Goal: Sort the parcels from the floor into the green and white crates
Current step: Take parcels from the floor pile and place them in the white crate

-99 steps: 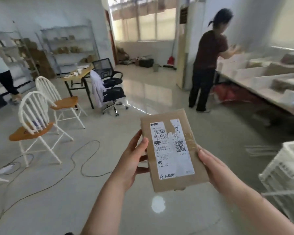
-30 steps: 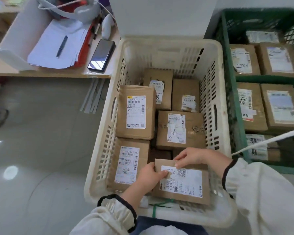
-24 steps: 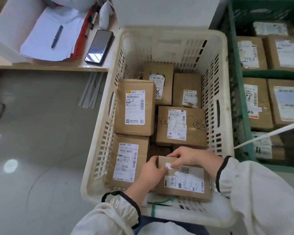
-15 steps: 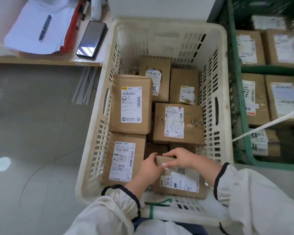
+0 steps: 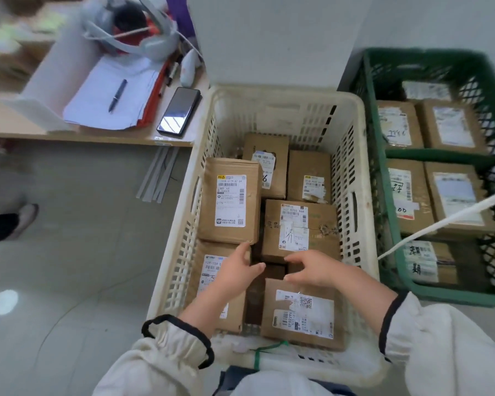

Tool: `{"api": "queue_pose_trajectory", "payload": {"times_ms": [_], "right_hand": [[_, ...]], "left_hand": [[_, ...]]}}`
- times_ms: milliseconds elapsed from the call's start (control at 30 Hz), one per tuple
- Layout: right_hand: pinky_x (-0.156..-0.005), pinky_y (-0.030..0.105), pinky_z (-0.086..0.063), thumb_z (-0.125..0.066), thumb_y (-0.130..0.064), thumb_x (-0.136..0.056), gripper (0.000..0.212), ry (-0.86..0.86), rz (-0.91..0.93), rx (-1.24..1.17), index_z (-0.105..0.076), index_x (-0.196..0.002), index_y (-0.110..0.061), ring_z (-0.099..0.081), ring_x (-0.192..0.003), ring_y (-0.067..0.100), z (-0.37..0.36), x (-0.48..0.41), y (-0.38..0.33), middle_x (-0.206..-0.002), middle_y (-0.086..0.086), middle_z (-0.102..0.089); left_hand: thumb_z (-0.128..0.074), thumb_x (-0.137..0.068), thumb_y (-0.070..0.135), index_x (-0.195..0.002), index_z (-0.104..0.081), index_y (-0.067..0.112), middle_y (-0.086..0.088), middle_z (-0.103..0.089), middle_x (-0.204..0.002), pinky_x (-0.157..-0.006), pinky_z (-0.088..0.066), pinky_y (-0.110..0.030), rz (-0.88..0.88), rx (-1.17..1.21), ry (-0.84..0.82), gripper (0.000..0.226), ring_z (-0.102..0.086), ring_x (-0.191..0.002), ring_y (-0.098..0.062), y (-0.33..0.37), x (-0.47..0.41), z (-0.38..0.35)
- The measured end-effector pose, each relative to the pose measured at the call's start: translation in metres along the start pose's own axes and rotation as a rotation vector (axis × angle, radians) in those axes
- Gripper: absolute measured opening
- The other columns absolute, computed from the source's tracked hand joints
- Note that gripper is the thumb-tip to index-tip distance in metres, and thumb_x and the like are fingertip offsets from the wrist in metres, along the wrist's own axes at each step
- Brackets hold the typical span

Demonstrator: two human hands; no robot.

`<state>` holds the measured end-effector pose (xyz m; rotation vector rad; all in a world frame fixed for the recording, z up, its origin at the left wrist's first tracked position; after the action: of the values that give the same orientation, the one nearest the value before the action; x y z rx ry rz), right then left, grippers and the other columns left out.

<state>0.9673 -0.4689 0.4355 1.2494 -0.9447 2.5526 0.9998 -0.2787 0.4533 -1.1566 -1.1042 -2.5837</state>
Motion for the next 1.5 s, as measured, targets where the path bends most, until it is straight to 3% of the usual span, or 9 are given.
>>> {"api": "queue_pose_trajectory", "payload": {"times_ms": [100,200,333,500,700,900,1200,1367,1500], "right_hand": [[-0.1,0.035,-0.045,-0.058,-0.052,-0.084,0.061,0.143,0.087,0.293,-0.044,-0.139,-0.027,-0.048,-0.126,0.018,0.027,0.027,-0.042,-0.14,-0.003,-0.05],[-0.094,0.04,-0.046,-0.05,-0.053,-0.088,0.053,0.337,0.21,0.584,-0.048,-0.132,-0.024,-0.051,-0.118,0.023,0.046,0.056,-0.098,-0.131,0.001,-0.054],[-0.098,0.043,-0.035,-0.046,-0.051,-0.09,0.055,0.497,0.417,0.798,-0.037,-0.137,-0.025,-0.04,-0.126,0.028,0.049,0.095,-0.184,-0.14,0.002,-0.043],[-0.107,0.045,-0.03,-0.049,-0.057,-0.086,0.068,0.518,0.654,0.882,-0.026,-0.144,-0.03,-0.027,-0.137,0.028,0.004,0.13,-0.265,-0.152,-0.001,-0.028],[-0.103,0.028,-0.038,-0.056,-0.051,-0.086,0.064,0.377,1.072,0.896,-0.035,-0.143,-0.03,-0.038,-0.134,0.017,-0.116,0.175,-0.342,-0.149,-0.008,-0.036],[-0.097,0.04,-0.045,-0.071,-0.036,-0.079,0.064,0.074,1.161,0.845,-0.048,-0.137,-0.023,-0.048,-0.125,0.028,-0.282,0.211,-0.361,-0.143,0.002,-0.047],[-0.101,0.031,-0.039,-0.066,-0.049,-0.081,0.062,-0.455,1.382,1.174,-0.049,-0.137,-0.03,-0.048,-0.125,0.022,-0.626,0.343,-0.296,-0.146,-0.001,-0.042],[-0.105,0.034,-0.035,-0.061,-0.052,-0.083,0.063,-0.654,1.483,1.303,-0.042,-0.14,-0.034,-0.036,-0.134,0.015,-0.766,0.421,-0.266,-0.149,-0.008,-0.036],[-0.102,0.032,-0.037,-0.058,-0.053,-0.084,0.063,-0.791,1.523,1.428,-0.04,-0.141,-0.034,-0.044,-0.124,0.014,-0.866,0.47,-0.245,-0.148,-0.009,-0.037]], "left_hand": [[-0.062,-0.09,0.034,-0.148,-0.021,0.038,0.008,-0.046,-0.142,-0.098,-0.048,-0.033,-0.233,-0.143,0.22,0.071,-0.055,-0.117,-0.01,0.021,0.038,0.057],[-0.057,-0.092,0.035,-0.15,-0.016,0.038,0.012,-0.033,-0.152,-0.099,-0.042,-0.029,-0.332,-0.408,0.464,0.071,-0.042,-0.131,-0.011,0.023,0.086,0.105],[-0.055,-0.091,0.044,-0.151,-0.008,0.039,0.006,-0.007,-0.161,-0.095,-0.042,-0.034,-0.1,-0.524,0.786,0.076,-0.03,-0.139,-0.018,-0.014,0.176,0.144],[-0.05,-0.09,0.052,-0.15,0.0,0.039,0.002,-0.001,-0.161,-0.095,-0.043,-0.035,0.263,-0.48,1.004,0.08,-0.031,-0.139,-0.021,-0.099,0.299,0.135],[-0.05,-0.091,0.051,-0.151,0.0,0.035,-0.005,0.006,-0.161,-0.103,-0.039,-0.04,0.747,-0.278,1.063,0.08,-0.028,-0.139,-0.026,-0.226,0.457,0.05],[-0.05,-0.09,0.051,-0.15,-0.003,0.035,-0.008,0.007,-0.16,-0.097,-0.043,-0.039,1.104,0.058,1.079,0.079,-0.038,-0.131,-0.029,-0.33,0.6,-0.102],[-0.049,-0.093,0.047,-0.151,-0.001,0.033,-0.008,0.009,-0.16,-0.094,-0.044,-0.04,1.443,0.525,0.941,0.077,-0.043,-0.126,-0.03,-0.431,0.755,-0.334],[-0.045,-0.094,0.048,-0.151,0.001,0.032,-0.006,0.008,-0.161,-0.097,-0.042,-0.041,1.586,0.831,0.933,0.076,-0.042,-0.128,-0.03,-0.466,0.798,-0.432],[-0.046,-0.094,0.05,-0.152,-0.003,0.031,-0.005,0.0,-0.161,-0.103,-0.039,-0.042,1.637,1.089,0.896,0.075,-0.038,-0.133,-0.031,-0.486,0.821,-0.508]]}}
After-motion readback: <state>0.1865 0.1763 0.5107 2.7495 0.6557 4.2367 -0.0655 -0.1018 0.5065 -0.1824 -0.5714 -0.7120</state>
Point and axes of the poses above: each hand's wrist, its own x-axis away from the middle knuckle, its own z-axis out of the back of the hand, y = z × x, the point moved 3 cm from there along -x, towards the middle knuckle
